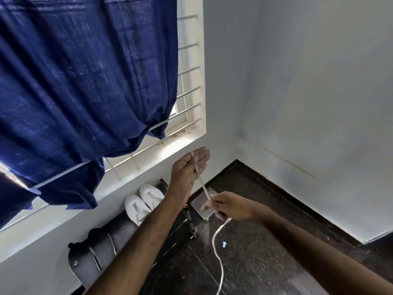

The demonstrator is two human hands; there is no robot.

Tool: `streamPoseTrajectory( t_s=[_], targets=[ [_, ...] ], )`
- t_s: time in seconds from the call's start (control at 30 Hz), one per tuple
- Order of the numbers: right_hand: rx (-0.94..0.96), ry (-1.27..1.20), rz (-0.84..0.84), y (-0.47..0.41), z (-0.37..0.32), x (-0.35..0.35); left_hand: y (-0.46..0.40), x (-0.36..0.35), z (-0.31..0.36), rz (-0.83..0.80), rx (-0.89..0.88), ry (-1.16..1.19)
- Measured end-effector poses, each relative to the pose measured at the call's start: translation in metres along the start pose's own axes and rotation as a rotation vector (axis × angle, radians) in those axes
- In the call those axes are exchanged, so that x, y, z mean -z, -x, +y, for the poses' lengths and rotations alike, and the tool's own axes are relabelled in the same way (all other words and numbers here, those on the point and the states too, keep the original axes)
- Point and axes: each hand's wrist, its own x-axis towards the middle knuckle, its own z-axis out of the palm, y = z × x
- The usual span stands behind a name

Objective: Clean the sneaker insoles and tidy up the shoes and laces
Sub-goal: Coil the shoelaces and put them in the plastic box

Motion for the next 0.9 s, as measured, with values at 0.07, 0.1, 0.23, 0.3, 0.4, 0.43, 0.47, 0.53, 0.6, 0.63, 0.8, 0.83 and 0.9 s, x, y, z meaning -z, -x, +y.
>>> streamPoseTrajectory(
  t_s=[0.07, 0.1, 0.23, 0.3, 0.4, 0.43, 0.47, 0.53, 0.6, 0.63, 0.8, 0.83, 0.9],
  targets=[
    [0.034, 0.099, -0.076, 0.011, -0.001, 0.007, -0.003, -0.005, -0.008, 0.044, 0.013, -0.061],
    [0.040, 0.132, -0.099, 0.016, -0.005, 0.013, -0.003, -0.006, -0.013, 0.056, 0.021, -0.091],
    [0.131, 0.221, -0.101, 0.021, -0.033, 0.050, 0.007, -0.010, -0.032, 0.031, 0.087, -0.154],
    [0.169, 0.149, -0.036, 0.018, -0.046, 0.071, 0.015, -0.013, -0.038, 0.047, 0.138, -0.099],
    [0.189, -0.072, 0.051, 0.005, -0.054, 0.094, 0.024, -0.017, -0.041, -0.003, 0.143, -0.097],
    [0.194, -0.113, 0.076, 0.001, -0.056, 0.099, 0.027, -0.017, -0.041, -0.029, 0.126, -0.128],
    [0.203, -0.132, 0.101, -0.005, -0.055, 0.103, 0.029, -0.016, -0.041, -0.048, 0.103, -0.158],
    [0.200, -0.134, 0.158, -0.015, -0.055, 0.107, 0.032, -0.015, -0.038, -0.053, 0.067, -0.179],
    [0.205, -0.134, 0.219, -0.027, -0.050, 0.105, 0.033, -0.014, -0.032, -0.060, 0.060, -0.165],
    [0.203, -0.128, 0.255, -0.031, -0.048, 0.101, 0.034, -0.016, -0.028, -0.076, 0.060, -0.153],
    [0.141, -0.112, 0.241, -0.046, -0.001, 0.051, 0.031, -0.022, -0.005, -0.081, 0.015, -0.064],
    [0.119, -0.121, 0.209, -0.044, 0.007, 0.041, 0.028, -0.020, -0.001, -0.052, -0.004, -0.044],
    [0.114, -0.154, 0.159, -0.035, 0.018, 0.021, 0.021, -0.013, 0.002, 0.030, -0.019, -0.048]
  ],
)
